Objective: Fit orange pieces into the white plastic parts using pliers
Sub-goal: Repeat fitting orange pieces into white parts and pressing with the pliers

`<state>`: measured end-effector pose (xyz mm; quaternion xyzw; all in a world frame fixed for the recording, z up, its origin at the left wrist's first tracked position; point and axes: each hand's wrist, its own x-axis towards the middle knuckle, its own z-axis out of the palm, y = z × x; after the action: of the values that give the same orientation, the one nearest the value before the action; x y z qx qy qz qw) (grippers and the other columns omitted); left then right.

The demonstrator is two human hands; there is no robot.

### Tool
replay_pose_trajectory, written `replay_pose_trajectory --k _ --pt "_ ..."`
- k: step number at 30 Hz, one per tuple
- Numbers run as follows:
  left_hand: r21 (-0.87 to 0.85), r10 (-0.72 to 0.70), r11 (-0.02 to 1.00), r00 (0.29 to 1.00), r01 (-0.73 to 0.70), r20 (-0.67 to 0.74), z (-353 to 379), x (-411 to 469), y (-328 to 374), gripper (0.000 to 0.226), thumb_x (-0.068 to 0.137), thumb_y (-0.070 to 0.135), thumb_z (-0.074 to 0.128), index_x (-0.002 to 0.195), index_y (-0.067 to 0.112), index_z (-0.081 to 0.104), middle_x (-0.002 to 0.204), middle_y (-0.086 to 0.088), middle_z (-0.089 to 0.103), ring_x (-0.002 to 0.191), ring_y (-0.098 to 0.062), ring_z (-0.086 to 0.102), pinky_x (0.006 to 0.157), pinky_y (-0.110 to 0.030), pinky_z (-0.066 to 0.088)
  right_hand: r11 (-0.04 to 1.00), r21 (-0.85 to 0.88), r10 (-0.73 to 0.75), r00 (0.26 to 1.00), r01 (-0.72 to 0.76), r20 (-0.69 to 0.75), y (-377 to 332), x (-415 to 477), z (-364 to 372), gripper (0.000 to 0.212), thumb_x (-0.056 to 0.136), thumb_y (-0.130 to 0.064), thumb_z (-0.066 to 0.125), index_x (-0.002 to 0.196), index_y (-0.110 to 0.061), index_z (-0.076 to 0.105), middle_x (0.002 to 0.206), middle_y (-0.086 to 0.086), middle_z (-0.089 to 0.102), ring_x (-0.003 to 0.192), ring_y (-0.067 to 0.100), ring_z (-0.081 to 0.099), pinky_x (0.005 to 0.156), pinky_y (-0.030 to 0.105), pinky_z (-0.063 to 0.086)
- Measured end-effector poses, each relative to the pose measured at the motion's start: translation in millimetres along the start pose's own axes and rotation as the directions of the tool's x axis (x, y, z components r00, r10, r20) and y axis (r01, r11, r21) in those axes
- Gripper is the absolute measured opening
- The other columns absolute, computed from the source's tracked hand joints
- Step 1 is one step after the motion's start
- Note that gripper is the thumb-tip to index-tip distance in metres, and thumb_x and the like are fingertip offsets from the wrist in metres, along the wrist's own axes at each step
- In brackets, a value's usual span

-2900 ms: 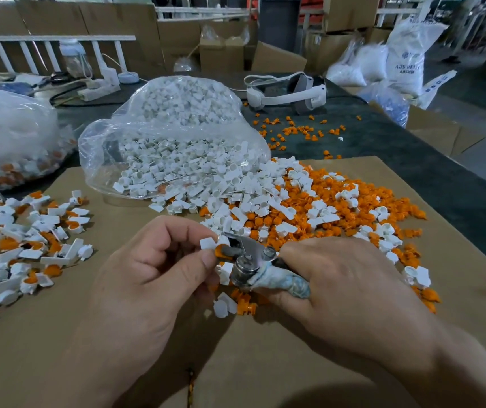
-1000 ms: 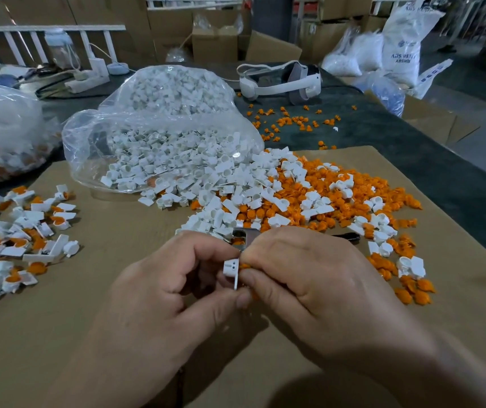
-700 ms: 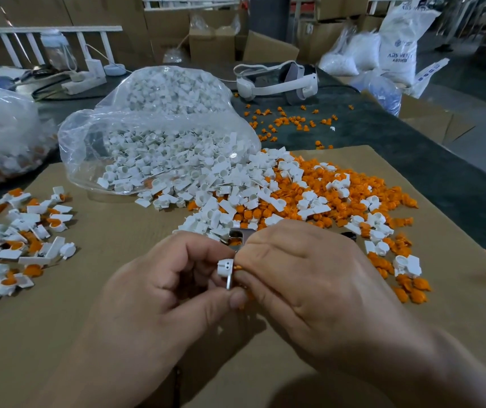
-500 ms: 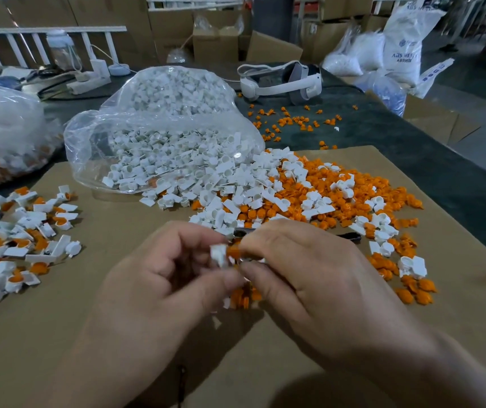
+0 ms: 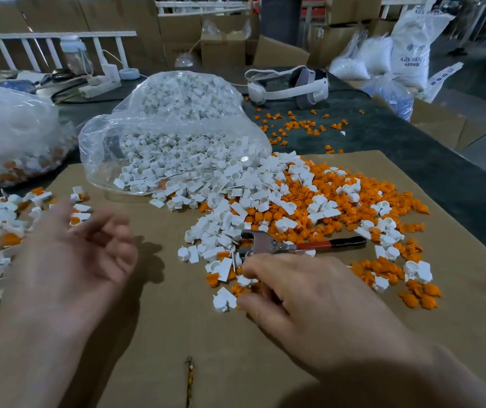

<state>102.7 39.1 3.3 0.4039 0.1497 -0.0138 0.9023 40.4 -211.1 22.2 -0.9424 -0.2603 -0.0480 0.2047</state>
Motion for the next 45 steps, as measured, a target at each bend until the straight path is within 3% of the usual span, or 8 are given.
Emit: replay_pose_trajectory --k 2,6,12,25,32,37,40,45 --pt "0.562 0.184 0.819 0.98 -0.114 -0.07 5.2 -5.1 -12.3 0.019 0.083 0.044 0.073 0.084 0.027 0.065 0.058 0.009 0.062 0.045 -0.006 0.055 0.042 -0.025 0.044 1.0 -0.006 -0.021 0.999 0.021 0.038 -2.1 0.3 3.8 0.026 0.095 -0.055 0.035 0.11 -0.035 0.044 0.092 -0.012 0.054 0.081 0.009 0.049 0.07 0.032 0.045" --pt "0.925 0.339 -0.244 0.867 -0.293 0.364 13.8 -28.0 -31.0 0.032 0.081 0.064 0.052 0.109 0.049 0.056 0.096 0.019 0.063 0.081 -0.003 0.059 0.061 -0.026 0.041 0.998 -0.036 -0.045 0.995 0.048 0.084 -1.6 1.2 10.4 0.029 0.096 -0.055 0.037 0.119 -0.036 0.037 0.102 -0.01 0.055 0.088 0.015 0.052 0.072 0.036 0.047" --pt "0.805 0.178 -0.514 0.882 -0.294 0.436 20.8 -24.7 -36.5 0.05 0.091 0.056 0.055 0.138 0.04 0.051 0.128 0.009 0.054 0.112 -0.016 0.052 0.081 -0.028 0.039 0.974 -0.187 -0.114 0.99 0.127 0.079 -8.0 9.0 28.5 0.044 0.096 -0.055 0.038 0.132 -0.035 0.022 0.085 -0.003 0.036 0.07 0.019 0.038 0.049 0.026 0.026" --pt "0.858 0.17 -0.261 0.853 -0.443 0.493 17.5 -28.2 -44.8 0.007 0.085 0.048 0.062 0.087 0.041 0.064 0.088 0.021 0.055 0.085 0.008 0.051 0.065 -0.012 0.034 0.972 -0.232 -0.022 0.996 0.041 0.084 -2.6 9.6 28.5 0.015 0.101 -0.034 0.043 0.111 -0.022 0.046 0.086 -0.002 0.054 0.065 0.014 0.045 0.05 0.029 0.037" --pt "0.927 0.16 0.095 0.925 -0.362 0.345 22.4 -34.7 -45.6 0.038 0.074 0.075 0.046 0.092 0.048 0.065 0.076 0.02 0.069 0.066 0.001 0.063 0.054 -0.027 0.044 0.99 -0.134 0.055 0.998 -0.051 0.025 5.7 6.3 19.2 0.016 0.101 -0.038 0.04 0.112 -0.027 0.044 0.095 -0.004 0.056 0.079 0.015 0.05 0.062 0.029 0.041" --pt "0.674 -0.036 0.735 0.988 -0.074 0.148 25.1 -30.4 -52.3 0.02 0.075 0.032 0.067 0.086 0.018 0.076 0.07 -0.013 0.069 0.053 -0.024 0.056 0.053 -0.036 0.048 0.965 0.211 0.167 0.985 -0.154 -0.046 11.9 4.7 13.7 0.019 0.096 -0.046 0.048 0.099 -0.032 0.06 0.078 -0.009 0.06 0.071 0.005 0.056 0.057 0.022 0.048" --pt "0.518 -0.082 0.855 0.977 -0.032 0.195 29.3 -31.5 -54.3 0.017 0.077 0.013 0.062 0.085 0.012 0.077 0.074 -0.02 0.068 0.054 -0.022 0.058 0.044 -0.029 0.049 0.598 0.739 0.315 0.939 -0.309 0.138 14.7 5.2 11.9 0.008 0.093 -0.038 0.059 0.097 -0.034 0.065 0.067 0.003 0.067 0.053 0.015 0.064 0.05 0.032 0.055" --pt "0.482 -0.024 0.872 0.973 -0.092 0.229 30.9 -33.5 -51.1 0.01 0.071 0.014 0.069 0.078 0.013 0.077 0.084 -0.022 0.074 0.061 -0.021 0.068 0.046 -0.024 0.052 -0.002 0.946 0.198 0.927 -0.324 0.318 15.3 8.5 4.3 0.011 0.09 -0.022 0.063 0.09 -0.012 0.067 0.075 0.016 0.067 0.055 0.025 0.066 0.049 0.032 0.054"
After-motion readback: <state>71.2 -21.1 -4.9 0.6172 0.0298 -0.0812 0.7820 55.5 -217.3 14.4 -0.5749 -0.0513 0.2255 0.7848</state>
